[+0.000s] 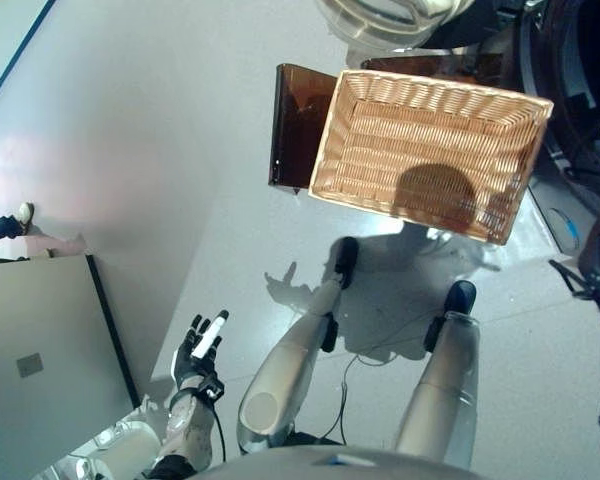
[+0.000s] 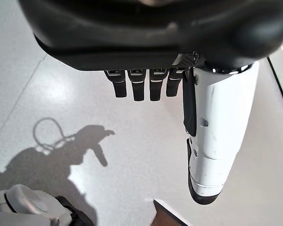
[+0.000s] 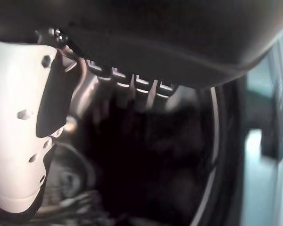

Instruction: Pick up the clothes and place them into the washing machine

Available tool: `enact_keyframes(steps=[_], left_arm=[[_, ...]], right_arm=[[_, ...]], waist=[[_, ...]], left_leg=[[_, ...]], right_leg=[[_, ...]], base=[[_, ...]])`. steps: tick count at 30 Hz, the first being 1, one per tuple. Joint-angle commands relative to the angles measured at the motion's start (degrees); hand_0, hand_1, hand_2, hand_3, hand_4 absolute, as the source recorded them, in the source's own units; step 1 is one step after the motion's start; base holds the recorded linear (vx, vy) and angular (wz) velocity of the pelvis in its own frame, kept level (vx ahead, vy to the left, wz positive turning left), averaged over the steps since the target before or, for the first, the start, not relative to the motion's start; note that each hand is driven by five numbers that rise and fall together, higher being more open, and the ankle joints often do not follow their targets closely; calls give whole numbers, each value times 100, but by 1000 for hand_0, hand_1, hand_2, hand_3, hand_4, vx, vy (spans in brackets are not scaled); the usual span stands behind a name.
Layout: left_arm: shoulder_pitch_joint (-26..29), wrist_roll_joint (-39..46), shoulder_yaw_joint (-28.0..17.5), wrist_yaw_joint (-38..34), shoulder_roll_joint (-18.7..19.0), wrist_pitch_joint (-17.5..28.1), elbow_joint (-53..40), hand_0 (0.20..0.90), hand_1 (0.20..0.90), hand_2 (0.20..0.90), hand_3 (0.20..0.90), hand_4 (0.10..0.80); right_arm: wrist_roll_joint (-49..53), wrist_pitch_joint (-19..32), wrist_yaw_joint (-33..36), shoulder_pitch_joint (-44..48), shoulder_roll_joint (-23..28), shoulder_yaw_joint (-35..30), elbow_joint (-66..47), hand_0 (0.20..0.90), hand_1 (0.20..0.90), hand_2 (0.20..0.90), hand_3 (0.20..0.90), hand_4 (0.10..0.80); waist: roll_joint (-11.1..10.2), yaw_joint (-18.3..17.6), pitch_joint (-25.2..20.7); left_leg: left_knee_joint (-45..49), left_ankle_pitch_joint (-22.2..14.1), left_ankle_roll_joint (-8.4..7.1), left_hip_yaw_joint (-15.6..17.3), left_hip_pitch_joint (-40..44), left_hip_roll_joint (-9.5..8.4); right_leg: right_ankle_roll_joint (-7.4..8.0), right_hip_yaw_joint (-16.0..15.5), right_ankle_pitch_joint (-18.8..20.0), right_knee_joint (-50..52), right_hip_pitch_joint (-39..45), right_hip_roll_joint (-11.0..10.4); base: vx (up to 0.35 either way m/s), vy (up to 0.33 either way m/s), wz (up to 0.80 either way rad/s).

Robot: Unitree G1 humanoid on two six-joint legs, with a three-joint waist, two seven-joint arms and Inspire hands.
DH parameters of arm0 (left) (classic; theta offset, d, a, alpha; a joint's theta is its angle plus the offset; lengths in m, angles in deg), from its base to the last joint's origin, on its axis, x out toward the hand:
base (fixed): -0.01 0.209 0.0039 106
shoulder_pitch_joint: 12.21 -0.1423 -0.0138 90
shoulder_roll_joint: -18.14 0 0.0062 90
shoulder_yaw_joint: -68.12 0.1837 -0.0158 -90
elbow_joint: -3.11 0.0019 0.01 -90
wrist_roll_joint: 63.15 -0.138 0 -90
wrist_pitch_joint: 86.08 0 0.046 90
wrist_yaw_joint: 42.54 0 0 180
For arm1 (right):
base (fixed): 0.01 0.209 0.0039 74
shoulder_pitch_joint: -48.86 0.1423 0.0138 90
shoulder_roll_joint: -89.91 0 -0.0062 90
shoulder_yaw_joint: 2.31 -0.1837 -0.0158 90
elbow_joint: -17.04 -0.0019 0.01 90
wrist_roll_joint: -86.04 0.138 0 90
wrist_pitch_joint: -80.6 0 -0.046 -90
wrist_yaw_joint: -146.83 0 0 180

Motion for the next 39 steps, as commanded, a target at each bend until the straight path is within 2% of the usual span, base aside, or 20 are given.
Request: enact_keyframes(steps=[1,11,24,27,39], left_arm=[[-21,-4,-228,-252,592,506,-104,900,900,900,900,800],[1,-17,-267,-310,549,563,-117,900,900,900,900,800],[92,-67,-367,-244,452,627,-5,900,900,900,900,800],[97,-99,-456,-179,466,651,4,900,900,900,900,800],[145,-49,-571,-161,330,649,303,900,900,900,900,800]], right_arm=[[-1146,54,425,747,1026,1228,-616,900,900,900,900,800],[-1805,-174,636,530,962,1316,-797,900,900,900,900,800],[-3469,-471,794,-709,110,1170,-1393,900,900,900,900,800],[-4267,-828,600,-954,-52,1528,-1203,900,900,900,900,800],[-5635,-1123,444,-1277,-629,2154,-1135,900,900,900,900,800]], waist=[[678,66,102],[590,93,29],[478,61,67],[444,56,72],[308,-39,225]], left_leg=[[226,-582,-504,109,-56,119],[294,-618,-464,117,-1,92],[556,-735,-421,222,19,52],[573,-745,-426,250,7,54],[567,-732,-430,341,5,114]], right_leg=[[-74,12,711,-1878,800,4],[-56,9,844,-2079,987,-29],[-21,5,1091,-2494,1325,-97],[0,-14,1181,-2621,1377,-117],[-20,65,1305,-2775,1409,-60]], base=[[-21,39,-1],[-13,24,-1],[-8,26,-3],[-4,34,-6],[-4,13,-4]])
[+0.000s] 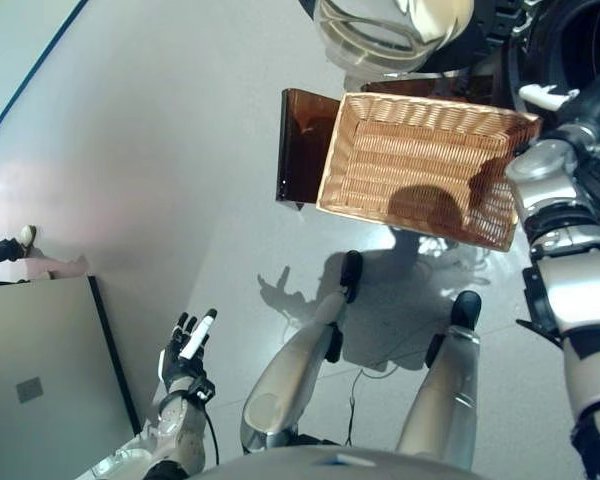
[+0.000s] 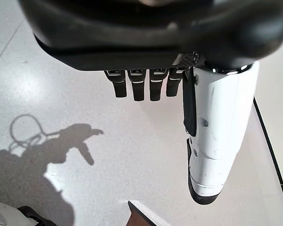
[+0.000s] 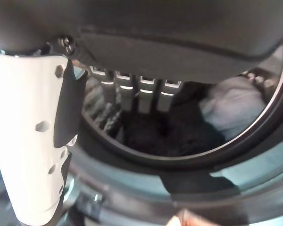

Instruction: Pick up the clothes and place them into the washing machine

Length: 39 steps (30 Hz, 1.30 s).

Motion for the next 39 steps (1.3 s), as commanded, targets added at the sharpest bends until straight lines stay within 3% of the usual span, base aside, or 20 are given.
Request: enact_keyframes(steps=[1,12,14,20,25,26,34,39], left_arm=[[207,62,-365,-126,265,460,338,900,900,900,900,800],[175,31,-448,-123,103,437,416,900,900,900,900,800],[170,-120,-507,-144,107,419,469,900,900,900,900,800],[269,-431,-709,-208,135,336,1056,900,900,900,900,800],[322,-615,-1057,-178,191,205,1638,900,900,900,900,800],[373,-716,-1243,-195,256,141,1874,900,900,900,900,800],[282,-855,-1963,-65,479,8,2505,900,900,900,900,800],[314,-965,-2105,-68,508,-53,2756,900,900,900,900,800]], right_arm=[[-603,113,235,267,250,441,-561,900,900,900,900,800],[-1362,-57,437,-721,-419,240,-1054,900,900,900,900,800],[-1613,-73,368,-1167,-545,195,-1309,900,900,900,900,800],[-1936,-37,159,-2259,-900,231,-1323,900,900,900,900,800],[-2184,10,-136,-2981,-1178,341,-1328,900,900,900,900,800],[-2243,62,-279,-3216,-1317,408,-1348,900,900,900,900,800],[-2933,251,-1069,-4352,-1324,648,-2134,900,900,900,900,800],[-2966,331,-1407,-4797,-1627,716,-1909,900,900,900,900,800]], waist=[[180,-33,334],[36,-226,471],[-34,-310,535],[-349,-455,535],[-609,-588,535],[-739,-635,518],[-1186,-869,-128],[-1357,-979,-588]], left_leg=[[566,-554,-549,225,-232,129],[825,-685,-529,299,-144,172],[1118,-842,-507,311,-114,177],[1659,-1273,-455,322,255,300],[1796,-1537,-445,389,825,426],[1811,-1632,-454,420,1178,489],[1742,-1803,-533,517,1916,688],[1416,-1738,-543,529,2313,733]], right_leg=[[-241,53,817,-1757,752,-60],[-279,109,764,-1618,820,9],[-314,131,667,-1382,859,48],[-388,65,418,-969,1270,130],[-383,-26,291,-981,1879,205],[-371,-62,231,-1044,2242,234],[-351,-96,68,-1230,2957,306],[-319,-152,102,-1472,3278,347]], base=[[0,0,0],[-1,-1,-1],[4,-15,0],[47,-46,-2],[85,-42,-3],[130,-41,-7],[143,-49,-20],[97,-71,6]])
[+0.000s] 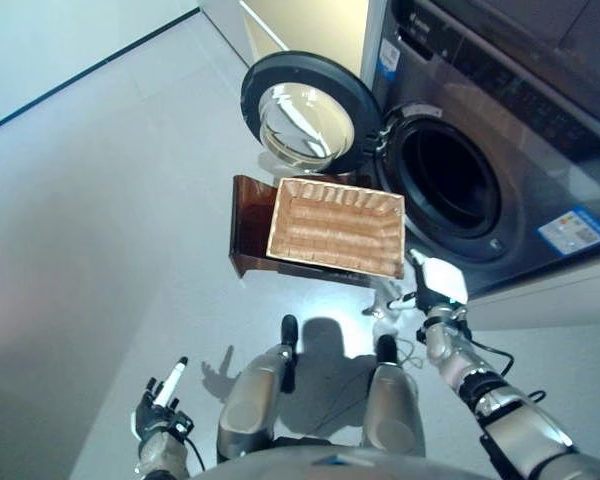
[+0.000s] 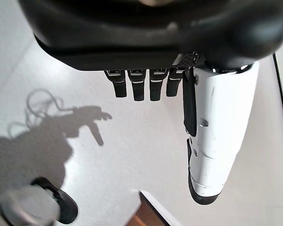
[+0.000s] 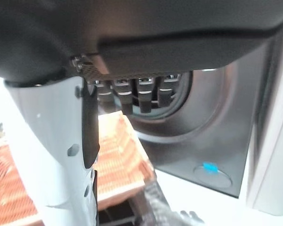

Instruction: Pick up the clothes and place them into the washing machine

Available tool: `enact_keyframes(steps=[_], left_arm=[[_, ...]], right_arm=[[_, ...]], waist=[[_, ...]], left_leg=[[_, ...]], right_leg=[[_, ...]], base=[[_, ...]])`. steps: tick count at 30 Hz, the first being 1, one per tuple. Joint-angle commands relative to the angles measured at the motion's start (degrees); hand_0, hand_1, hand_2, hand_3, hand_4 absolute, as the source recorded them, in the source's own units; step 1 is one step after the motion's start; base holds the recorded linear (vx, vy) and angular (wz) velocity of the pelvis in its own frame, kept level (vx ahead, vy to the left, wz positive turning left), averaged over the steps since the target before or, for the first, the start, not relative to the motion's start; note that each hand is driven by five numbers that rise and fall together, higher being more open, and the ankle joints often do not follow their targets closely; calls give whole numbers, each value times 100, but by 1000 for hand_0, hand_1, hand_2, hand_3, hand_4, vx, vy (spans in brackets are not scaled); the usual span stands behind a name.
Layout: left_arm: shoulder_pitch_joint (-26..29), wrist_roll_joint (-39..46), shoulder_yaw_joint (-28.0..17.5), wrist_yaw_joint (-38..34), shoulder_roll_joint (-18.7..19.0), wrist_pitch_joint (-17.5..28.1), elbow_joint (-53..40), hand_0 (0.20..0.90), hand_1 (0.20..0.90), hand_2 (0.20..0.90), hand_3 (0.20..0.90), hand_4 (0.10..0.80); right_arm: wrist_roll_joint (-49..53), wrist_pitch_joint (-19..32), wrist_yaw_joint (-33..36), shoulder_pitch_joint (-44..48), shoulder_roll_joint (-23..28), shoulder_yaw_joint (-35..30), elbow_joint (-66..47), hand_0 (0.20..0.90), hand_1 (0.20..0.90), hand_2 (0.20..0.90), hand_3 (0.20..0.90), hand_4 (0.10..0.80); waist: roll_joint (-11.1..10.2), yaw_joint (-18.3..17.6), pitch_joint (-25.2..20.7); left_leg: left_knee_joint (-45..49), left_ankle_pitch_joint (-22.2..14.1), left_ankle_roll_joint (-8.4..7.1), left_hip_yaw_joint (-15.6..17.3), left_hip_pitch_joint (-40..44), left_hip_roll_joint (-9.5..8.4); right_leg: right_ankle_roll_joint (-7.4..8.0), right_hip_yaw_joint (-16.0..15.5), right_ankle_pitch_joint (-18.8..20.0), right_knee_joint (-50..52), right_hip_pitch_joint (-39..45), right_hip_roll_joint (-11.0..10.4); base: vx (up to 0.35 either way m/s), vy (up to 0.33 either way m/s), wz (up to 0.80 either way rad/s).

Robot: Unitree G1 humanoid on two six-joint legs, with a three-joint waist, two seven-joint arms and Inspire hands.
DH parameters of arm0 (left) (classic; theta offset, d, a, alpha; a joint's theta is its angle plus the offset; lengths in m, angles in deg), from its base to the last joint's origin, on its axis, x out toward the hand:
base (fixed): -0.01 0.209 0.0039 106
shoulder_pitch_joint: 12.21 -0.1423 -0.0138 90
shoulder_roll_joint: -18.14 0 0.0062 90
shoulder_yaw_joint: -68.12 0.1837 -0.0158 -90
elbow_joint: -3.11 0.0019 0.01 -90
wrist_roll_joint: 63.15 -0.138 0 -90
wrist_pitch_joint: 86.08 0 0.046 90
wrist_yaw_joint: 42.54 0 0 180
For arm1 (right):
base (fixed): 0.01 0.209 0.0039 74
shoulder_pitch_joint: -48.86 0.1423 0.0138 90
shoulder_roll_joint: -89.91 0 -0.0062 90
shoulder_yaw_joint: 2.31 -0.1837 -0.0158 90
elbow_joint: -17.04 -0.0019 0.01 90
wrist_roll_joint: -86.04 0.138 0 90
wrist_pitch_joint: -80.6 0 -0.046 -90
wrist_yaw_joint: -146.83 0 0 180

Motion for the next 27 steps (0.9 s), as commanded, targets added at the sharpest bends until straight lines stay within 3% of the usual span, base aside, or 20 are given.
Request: enact_keyframes(steps=[1,7,13,27], left_arm=[[-265,-211,-63,-60,417,223,111,900,900,900,900,800],[-218,-482,114,-86,267,165,272,900,900,900,900,800],[-163,-644,304,-167,103,88,409,900,900,900,900,800],[-45,-1202,563,-318,61,-98,704,900,900,900,900,800]], right_arm=[[-88,263,21,36,-82,72,-113,900,900,900,900,800],[297,260,-185,-468,-821,-3,818,900,900,900,900,800],[444,176,-243,-644,-1174,-68,1329,900,900,900,900,800],[734,50,-291,-1198,-1259,-527,1878,900,900,900,900,800]], waist=[[-4,-120,-555],[-202,-124,-1201],[-303,-75,-1552],[-463,-139,-2029]], left_leg=[[-677,68,-342,17,500,313],[-1410,295,-277,20,1032,344],[-1895,430,-265,59,1403,355],[-2078,421,-266,-12,1678,383]], right_leg=[[-1,-99,-11,-494,557,28],[114,-188,398,-1214,1067,2],[184,-210,642,-1737,1394,-18],[196,-404,662,-1972,1822,-32]], base=[[99,-85,-15],[93,-79,4],[44,-50,-2],[8,-14,4]])
